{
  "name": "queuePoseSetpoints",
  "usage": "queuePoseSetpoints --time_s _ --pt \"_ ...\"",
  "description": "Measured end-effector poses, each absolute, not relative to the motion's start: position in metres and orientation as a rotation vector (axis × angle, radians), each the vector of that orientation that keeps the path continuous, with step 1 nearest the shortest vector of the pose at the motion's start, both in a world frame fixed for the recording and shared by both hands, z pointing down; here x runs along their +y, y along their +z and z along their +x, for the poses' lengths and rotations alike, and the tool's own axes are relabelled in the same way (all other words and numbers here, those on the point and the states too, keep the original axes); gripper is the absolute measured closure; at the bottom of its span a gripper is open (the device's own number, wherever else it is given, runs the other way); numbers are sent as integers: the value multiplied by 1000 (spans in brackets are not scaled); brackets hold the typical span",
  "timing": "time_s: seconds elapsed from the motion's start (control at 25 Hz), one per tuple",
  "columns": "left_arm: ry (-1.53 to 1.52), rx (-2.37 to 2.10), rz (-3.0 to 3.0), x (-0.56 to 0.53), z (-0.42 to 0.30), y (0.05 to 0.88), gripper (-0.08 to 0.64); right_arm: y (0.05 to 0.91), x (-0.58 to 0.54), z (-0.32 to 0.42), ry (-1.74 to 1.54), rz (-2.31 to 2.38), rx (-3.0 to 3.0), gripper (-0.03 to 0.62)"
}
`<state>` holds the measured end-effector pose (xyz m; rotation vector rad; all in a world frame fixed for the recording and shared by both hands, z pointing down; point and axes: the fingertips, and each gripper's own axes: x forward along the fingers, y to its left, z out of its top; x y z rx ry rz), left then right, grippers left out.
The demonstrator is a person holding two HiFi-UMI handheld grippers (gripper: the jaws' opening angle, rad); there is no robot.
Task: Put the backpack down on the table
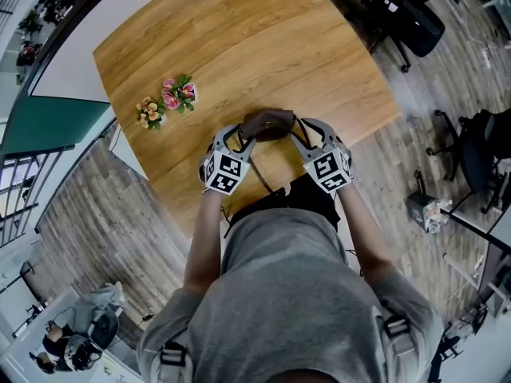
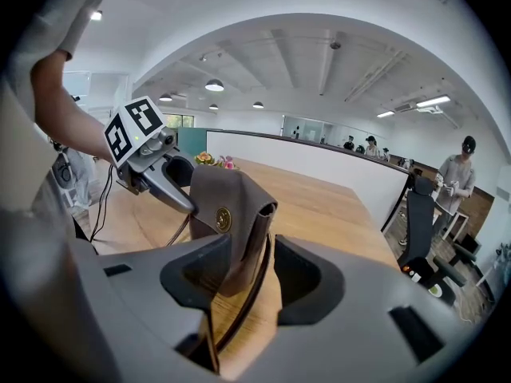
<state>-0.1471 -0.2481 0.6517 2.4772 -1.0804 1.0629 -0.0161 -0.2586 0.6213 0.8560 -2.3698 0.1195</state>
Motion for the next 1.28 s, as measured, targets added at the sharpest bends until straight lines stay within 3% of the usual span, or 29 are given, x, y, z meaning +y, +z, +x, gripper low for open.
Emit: queuePoseSetpoints --time_s 0.28,0.4,0.56,0.76,1.28 --pt "1049 -1148 2452 -242 -161 645 336 613 -245 -5 124 902 -2359 431" --pt "1026 -1159 2462 -237 -163 638 336 612 -234 -4 150 878 -2365 529" --pt "950 -1177 2479 -231 -164 625 360 605 -225 -10 130 858 -2383 586" --pt "817 -1187 2506 -221 -163 604 517 593 -219 -21 110 844 -2409 588" --pt "828 -1123 2597 -196 -154 579 540 587 -200 -31 80 812 -2430 589"
